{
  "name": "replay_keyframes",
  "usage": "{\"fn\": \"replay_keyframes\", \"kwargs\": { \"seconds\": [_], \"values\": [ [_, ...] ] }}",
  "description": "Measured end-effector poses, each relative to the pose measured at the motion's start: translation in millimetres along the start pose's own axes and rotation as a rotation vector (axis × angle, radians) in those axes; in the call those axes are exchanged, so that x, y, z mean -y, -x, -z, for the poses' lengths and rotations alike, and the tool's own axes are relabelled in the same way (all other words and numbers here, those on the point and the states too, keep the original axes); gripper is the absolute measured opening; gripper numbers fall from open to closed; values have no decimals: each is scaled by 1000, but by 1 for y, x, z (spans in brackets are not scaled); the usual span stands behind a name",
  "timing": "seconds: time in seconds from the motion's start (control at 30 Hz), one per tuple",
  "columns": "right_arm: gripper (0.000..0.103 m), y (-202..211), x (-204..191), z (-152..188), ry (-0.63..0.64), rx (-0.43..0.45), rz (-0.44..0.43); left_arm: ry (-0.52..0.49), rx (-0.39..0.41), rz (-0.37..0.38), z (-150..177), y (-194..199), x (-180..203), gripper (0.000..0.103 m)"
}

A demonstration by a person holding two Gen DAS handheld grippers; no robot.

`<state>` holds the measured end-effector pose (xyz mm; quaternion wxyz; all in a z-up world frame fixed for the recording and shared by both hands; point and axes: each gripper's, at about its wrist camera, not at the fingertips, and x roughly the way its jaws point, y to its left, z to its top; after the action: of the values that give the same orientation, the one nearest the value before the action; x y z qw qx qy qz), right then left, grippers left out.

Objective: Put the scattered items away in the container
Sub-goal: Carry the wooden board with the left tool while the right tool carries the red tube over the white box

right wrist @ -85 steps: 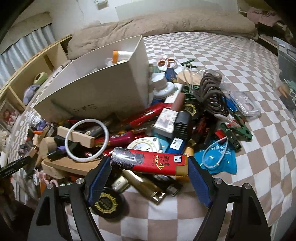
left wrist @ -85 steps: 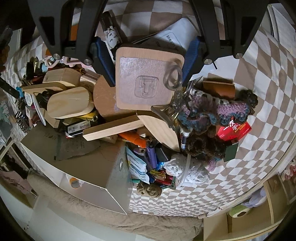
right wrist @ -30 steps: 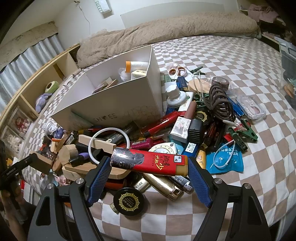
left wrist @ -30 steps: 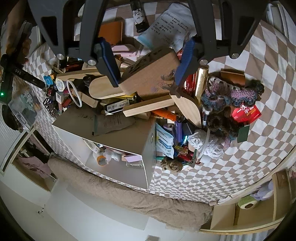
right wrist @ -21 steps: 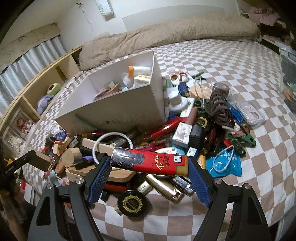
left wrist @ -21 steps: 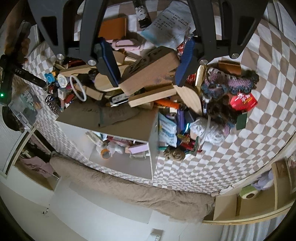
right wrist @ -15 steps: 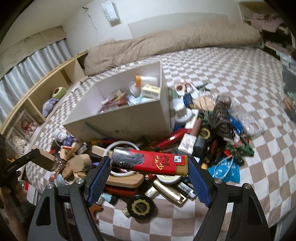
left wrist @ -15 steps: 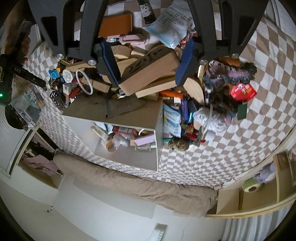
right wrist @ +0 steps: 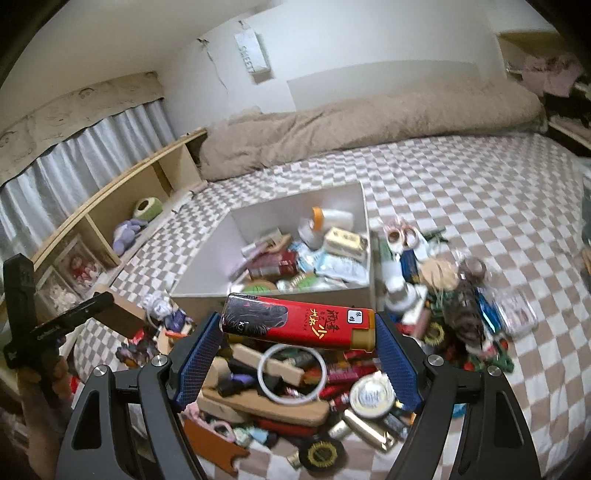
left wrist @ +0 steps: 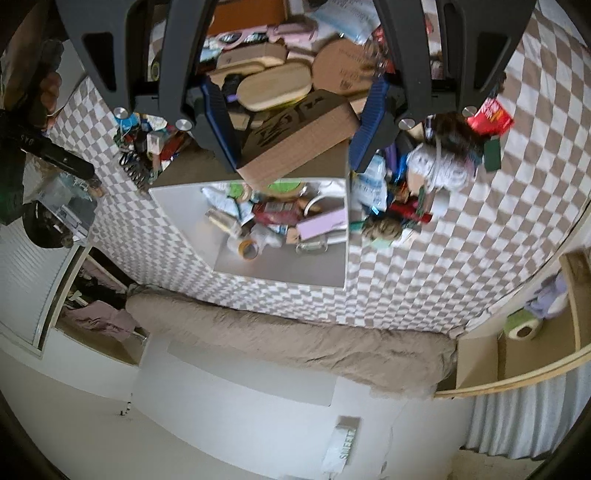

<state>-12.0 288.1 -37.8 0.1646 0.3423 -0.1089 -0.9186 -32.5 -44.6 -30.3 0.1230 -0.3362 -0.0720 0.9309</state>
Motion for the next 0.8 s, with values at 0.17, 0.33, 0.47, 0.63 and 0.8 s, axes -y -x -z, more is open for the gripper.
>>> {"fn": "replay_keyframes", "kwargs": {
  "seconds": [0.17, 0.33, 0.47, 0.63, 0.8],
  "values": [
    [82, -6, -13, -23, 37, 23, -16, -19, 31, 4, -21, -5, 10, 61],
    [82, -18, -23, -44, 69, 42, -21, -55, 57, 10, -40, -11, 22, 61],
    [82, -34, -25, -56, 70, 33, -20, -80, 69, 11, -53, -22, 28, 61],
    [82, -62, -26, -70, 61, 3, -7, -94, 70, 15, -64, -39, 33, 61],
    [82, -94, -24, -88, 28, -39, -5, -97, 47, 16, -68, -60, 32, 61]
  ]
}}
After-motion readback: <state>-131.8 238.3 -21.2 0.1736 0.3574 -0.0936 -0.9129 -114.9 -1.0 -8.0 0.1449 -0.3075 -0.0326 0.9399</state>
